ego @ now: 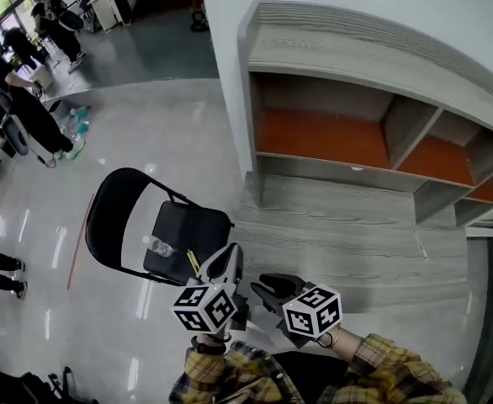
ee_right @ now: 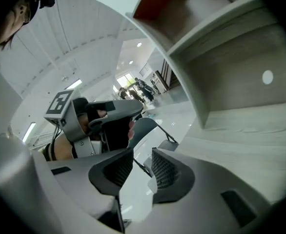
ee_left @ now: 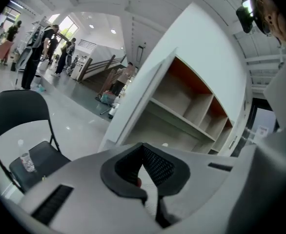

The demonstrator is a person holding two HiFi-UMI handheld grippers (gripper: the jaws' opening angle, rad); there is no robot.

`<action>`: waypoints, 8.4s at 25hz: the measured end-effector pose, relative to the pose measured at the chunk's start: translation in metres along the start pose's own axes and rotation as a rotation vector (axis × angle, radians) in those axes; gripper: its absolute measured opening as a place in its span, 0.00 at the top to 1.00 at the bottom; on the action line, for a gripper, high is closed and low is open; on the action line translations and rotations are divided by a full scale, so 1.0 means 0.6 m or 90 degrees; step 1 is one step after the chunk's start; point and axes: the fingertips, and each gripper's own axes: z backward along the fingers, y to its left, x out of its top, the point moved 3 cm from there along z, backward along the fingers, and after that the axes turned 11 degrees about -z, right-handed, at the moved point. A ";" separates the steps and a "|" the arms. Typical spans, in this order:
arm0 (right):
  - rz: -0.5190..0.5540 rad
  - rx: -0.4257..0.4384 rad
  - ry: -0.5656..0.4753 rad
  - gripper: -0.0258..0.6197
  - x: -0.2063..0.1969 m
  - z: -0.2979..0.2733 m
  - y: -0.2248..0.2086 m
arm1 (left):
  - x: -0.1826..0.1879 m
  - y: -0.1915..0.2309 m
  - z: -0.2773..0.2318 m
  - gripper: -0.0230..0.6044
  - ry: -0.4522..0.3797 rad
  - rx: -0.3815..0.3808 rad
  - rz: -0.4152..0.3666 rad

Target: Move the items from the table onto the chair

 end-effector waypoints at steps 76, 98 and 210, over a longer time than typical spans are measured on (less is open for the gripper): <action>-0.001 -0.231 -0.361 0.93 0.105 0.574 -0.215 | -0.057 -0.527 -0.165 0.96 0.098 -0.322 -0.235; -0.017 -0.294 -0.233 0.74 0.055 0.606 -0.438 | -0.111 -0.483 -0.200 0.96 0.206 -0.270 -0.214; -0.076 -0.206 0.211 0.88 -0.334 -0.814 -0.220 | -0.455 0.672 0.174 0.96 0.249 0.178 0.177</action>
